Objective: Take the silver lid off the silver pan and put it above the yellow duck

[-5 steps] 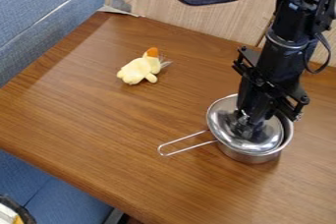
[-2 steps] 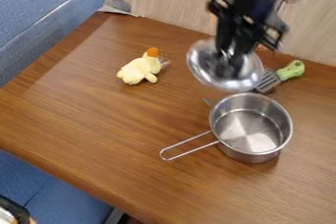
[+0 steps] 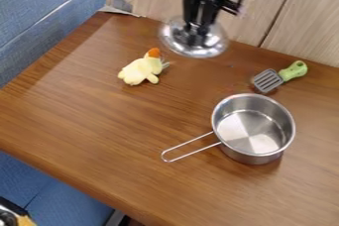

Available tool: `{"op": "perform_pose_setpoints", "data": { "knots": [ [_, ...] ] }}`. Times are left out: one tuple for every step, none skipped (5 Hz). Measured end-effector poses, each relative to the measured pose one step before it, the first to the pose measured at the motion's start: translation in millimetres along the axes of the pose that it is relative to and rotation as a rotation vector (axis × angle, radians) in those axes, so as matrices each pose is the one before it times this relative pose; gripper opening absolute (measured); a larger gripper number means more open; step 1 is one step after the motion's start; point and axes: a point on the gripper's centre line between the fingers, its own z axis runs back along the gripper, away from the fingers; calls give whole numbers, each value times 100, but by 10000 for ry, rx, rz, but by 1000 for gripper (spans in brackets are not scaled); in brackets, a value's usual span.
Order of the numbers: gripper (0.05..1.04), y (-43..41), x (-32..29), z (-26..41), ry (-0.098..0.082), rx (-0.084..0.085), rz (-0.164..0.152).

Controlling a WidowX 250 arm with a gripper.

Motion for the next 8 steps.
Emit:
{"op": "perform_pose_setpoints", "data": {
  "knots": [
    [288, 2837, 267, -2257, 540, -91, 865],
    [288, 2183, 391, -1561, 631, -70, 663],
    [288, 1385, 906, -2073, 453, -124, 426],
    [288, 1264, 847, -1005, 122, -1, 323],
    [288, 599, 809, -521, 76, -36, 176],
    [288, 786, 732, -284, -13, -22, 145],
    [288, 554, 426, -362, 43, 8, 38],
    [288, 355, 121, -324, 37, 195, 26]
  ]
}}
